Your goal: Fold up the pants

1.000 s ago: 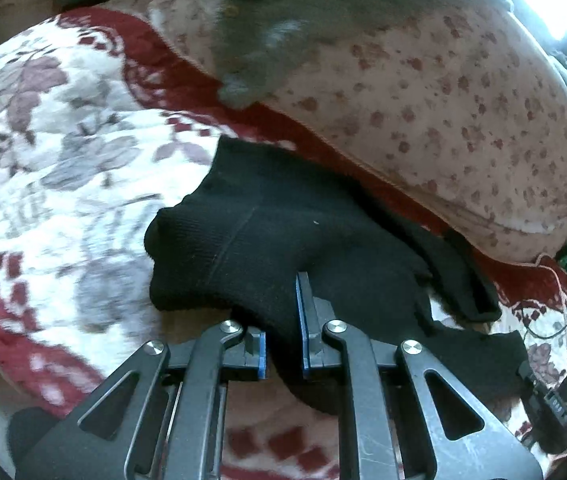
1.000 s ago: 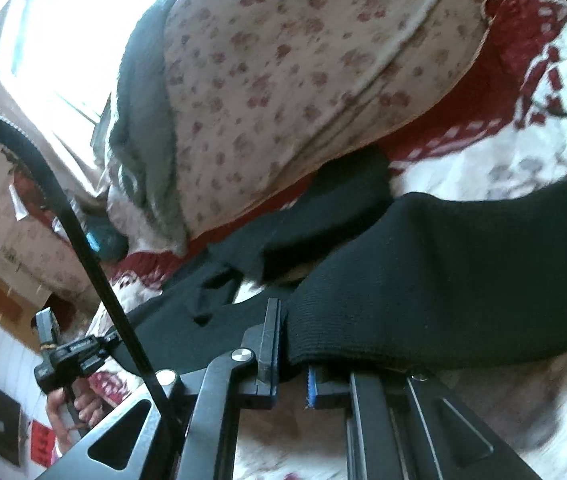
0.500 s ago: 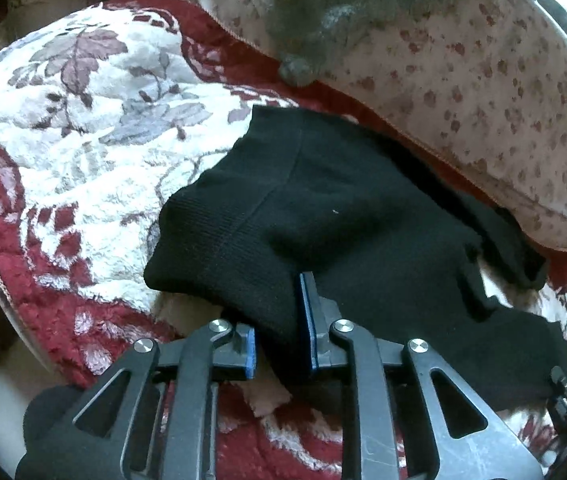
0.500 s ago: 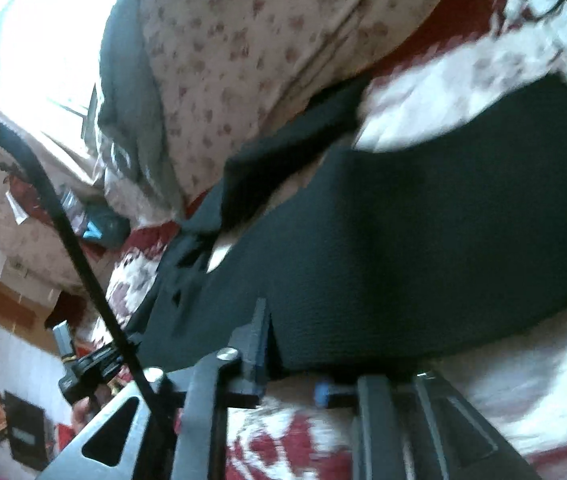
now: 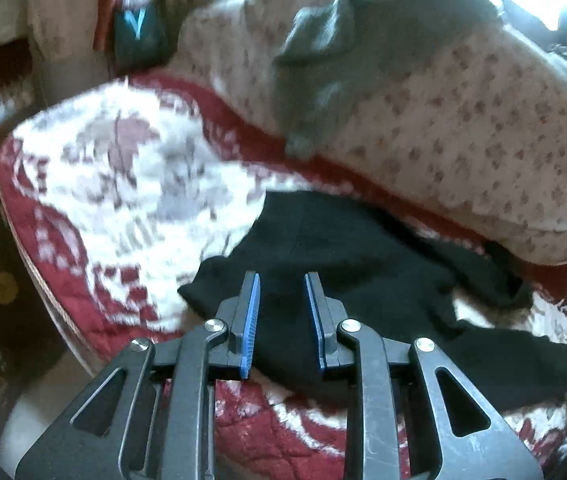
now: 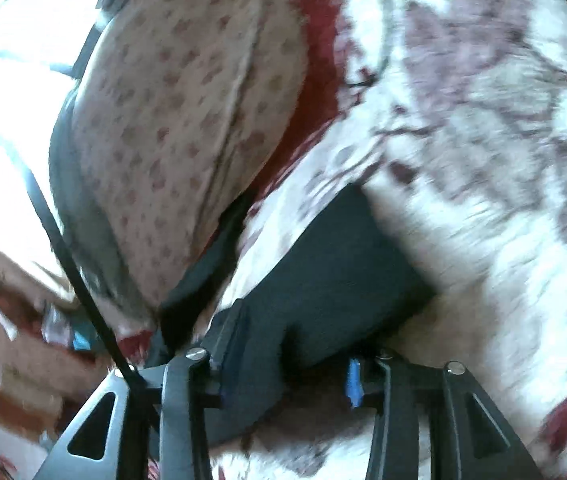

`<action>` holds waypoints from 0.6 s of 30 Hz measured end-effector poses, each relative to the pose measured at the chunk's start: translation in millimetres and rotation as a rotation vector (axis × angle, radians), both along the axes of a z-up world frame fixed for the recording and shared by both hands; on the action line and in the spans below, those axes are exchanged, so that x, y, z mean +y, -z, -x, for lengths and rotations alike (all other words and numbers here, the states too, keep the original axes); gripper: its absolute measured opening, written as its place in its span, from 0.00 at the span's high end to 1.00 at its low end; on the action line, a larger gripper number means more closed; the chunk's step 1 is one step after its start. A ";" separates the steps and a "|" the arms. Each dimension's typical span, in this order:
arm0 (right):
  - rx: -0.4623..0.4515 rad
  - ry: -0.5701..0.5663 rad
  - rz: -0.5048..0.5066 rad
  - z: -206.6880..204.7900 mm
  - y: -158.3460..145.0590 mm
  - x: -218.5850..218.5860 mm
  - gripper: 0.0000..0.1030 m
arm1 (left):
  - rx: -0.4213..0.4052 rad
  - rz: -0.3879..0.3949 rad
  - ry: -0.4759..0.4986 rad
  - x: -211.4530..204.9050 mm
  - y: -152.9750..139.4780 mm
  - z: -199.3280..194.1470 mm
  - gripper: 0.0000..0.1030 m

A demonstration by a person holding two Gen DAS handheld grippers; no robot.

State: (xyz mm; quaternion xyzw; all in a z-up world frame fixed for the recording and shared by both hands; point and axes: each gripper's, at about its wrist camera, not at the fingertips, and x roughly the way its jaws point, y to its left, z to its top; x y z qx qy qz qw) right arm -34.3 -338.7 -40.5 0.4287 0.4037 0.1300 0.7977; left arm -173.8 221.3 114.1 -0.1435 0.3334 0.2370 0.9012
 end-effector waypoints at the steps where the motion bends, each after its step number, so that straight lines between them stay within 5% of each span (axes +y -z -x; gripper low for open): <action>1: 0.011 0.016 -0.019 -3.8 2.1 -6.4 0.61 | -0.010 -0.010 0.016 -5.1 -5.6 0.0 0.79; 4: -0.020 0.030 0.010 -6.1 -1.8 -12.9 0.63 | -0.019 0.037 0.115 -24.7 -11.3 -7.7 0.61; 7: -0.066 0.012 0.066 -4.4 -6.6 -12.1 0.88 | -0.002 0.080 0.209 -50.3 -3.4 -21.1 0.58; 10: -0.129 0.015 0.081 5.7 -15.6 -18.0 0.91 | 0.028 0.126 0.306 -84.1 9.2 -39.1 0.58; 18: -0.205 0.001 0.319 19.2 -54.0 -17.8 0.91 | 0.058 0.172 0.507 -168.5 31.1 -80.3 0.58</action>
